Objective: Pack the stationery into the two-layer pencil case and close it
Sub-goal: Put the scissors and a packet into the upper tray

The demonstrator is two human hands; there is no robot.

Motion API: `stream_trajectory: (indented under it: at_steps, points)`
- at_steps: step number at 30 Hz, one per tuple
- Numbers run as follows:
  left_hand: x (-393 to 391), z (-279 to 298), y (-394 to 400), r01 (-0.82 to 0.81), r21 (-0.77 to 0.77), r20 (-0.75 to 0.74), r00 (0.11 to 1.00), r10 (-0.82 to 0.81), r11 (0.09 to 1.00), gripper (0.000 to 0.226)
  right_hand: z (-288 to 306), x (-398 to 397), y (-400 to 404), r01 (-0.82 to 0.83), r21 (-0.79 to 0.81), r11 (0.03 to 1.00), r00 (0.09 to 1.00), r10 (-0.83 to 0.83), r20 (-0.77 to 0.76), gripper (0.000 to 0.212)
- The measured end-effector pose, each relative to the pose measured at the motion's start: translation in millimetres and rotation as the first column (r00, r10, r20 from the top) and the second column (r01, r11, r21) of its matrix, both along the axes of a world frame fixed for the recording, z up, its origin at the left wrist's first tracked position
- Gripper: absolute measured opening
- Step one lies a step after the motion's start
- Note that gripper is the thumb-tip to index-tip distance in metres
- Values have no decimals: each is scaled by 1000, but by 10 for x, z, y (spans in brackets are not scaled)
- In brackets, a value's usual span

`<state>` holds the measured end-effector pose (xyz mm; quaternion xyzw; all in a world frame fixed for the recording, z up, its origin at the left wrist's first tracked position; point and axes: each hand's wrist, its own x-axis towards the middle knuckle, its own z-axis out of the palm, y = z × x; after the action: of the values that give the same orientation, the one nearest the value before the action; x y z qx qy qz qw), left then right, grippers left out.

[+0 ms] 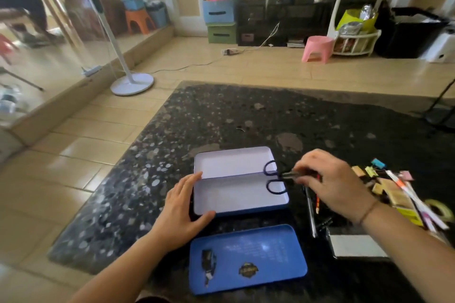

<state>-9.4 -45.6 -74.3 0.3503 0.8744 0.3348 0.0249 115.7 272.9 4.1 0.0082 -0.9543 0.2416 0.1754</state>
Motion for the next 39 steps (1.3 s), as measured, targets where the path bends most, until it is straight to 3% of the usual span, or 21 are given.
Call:
stream_trajectory:
  at_steps: [4, 7, 16, 20, 23, 27, 30, 33, 35, 39]
  points:
    - [17, -23, -4, -3, 46, -19, 1000, 4, 999, 78, -256, -509, -743, -85, 41, 996, 970, 74, 233, 16]
    - [29, -33, 2, 7, 38, -73, 997, -4, 999, 68, -399, -700, -1031, -120, 96, 988, 944, 84, 319, 18]
    - [18, -58, 17, 38, 9, -200, 979, -36, 999, 30, -442, -833, -1318, -36, 174, 984, 962, -13, 274, 15]
    - [9, -76, 15, 41, 3, -207, 978, -40, 999, 30, -470, -703, -1366, 48, 17, 999, 983, -50, 175, 21]
    - [7, -62, 5, 49, 12, -185, 982, -46, 999, 30, -429, -373, -1160, 76, -98, 992, 997, -76, 2, 12]
    - [-13, -52, 12, 79, 55, -176, 982, -68, 995, 43, -349, 296, -458, 229, -25, 973, 967, -230, -113, 9]
    - [-7, -56, 24, 89, 60, -183, 980, -77, 994, 49, -310, 830, 198, 420, 84, 904, 907, -419, -33, 13]
    - [20, -60, 27, 88, 31, -188, 979, -81, 996, 47, -328, 1270, 825, 654, 237, 718, 694, -695, 189, 19]
    - [49, -54, 30, 96, 14, -184, 979, -92, 995, 47, -349, 1471, 1111, 710, 237, 663, 587, -743, 322, 22]
    - [79, -35, 38, 152, 1, -165, 975, -149, 988, 46, -397, 1623, 1222, 628, 157, 763, 690, -638, 341, 18]
